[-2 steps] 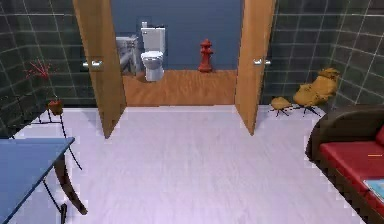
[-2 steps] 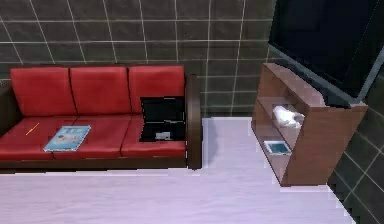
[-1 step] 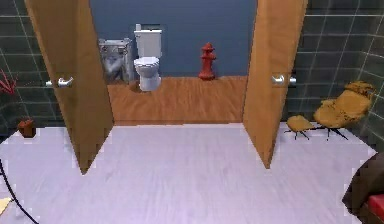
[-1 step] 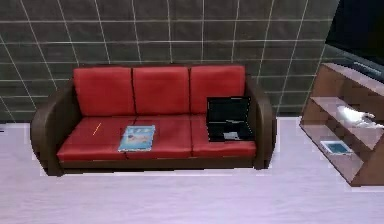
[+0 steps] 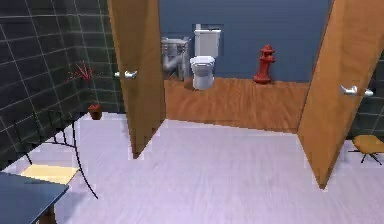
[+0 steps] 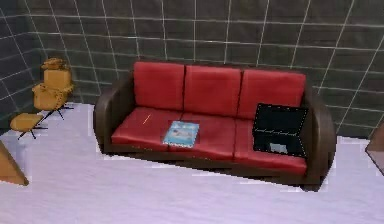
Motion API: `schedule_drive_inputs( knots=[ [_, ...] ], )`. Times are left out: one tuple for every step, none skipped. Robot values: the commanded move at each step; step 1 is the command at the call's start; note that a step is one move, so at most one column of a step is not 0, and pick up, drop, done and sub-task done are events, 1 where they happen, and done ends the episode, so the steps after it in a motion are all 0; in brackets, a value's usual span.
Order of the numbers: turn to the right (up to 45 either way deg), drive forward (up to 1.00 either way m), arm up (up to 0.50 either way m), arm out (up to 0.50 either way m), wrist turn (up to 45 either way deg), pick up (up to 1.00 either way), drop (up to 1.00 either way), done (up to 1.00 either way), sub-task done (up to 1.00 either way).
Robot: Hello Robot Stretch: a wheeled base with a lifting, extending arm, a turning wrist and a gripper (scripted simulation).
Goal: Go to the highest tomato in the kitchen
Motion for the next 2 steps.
schedule_drive_inputs(
  knots=[
    [0.0,1.0,0.0,0.0,0.0,0.0,0.0,0.0,0.0],
    [0.0,1.0,0.0,0.0,0.0,0.0,0.0,0.0,0.0]
  ],
)
